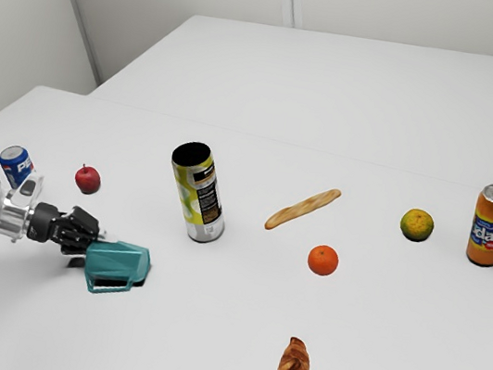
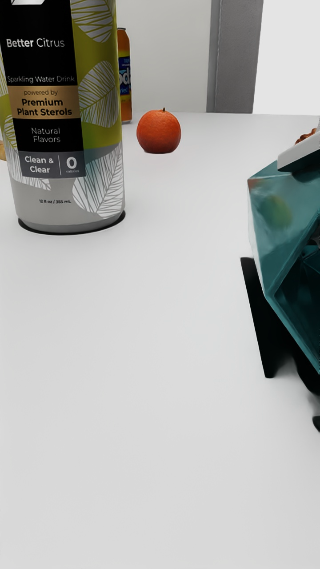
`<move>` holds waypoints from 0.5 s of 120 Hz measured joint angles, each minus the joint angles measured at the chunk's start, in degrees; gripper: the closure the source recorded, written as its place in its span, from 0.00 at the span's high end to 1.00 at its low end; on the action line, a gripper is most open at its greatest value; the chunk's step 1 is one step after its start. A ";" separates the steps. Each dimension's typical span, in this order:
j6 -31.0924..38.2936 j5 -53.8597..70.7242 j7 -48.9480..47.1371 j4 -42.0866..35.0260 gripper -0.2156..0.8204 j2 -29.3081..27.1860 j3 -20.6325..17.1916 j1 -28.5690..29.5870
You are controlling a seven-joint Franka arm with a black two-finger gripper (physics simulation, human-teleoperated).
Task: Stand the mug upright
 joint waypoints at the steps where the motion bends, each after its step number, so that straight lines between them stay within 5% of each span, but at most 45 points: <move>1: 0.02 0.00 0.04 0.00 0.13 0.00 -0.01 0.01; 60: -3.27 0.66 1.09 0.86 0.03 -6.07 0.09 -0.07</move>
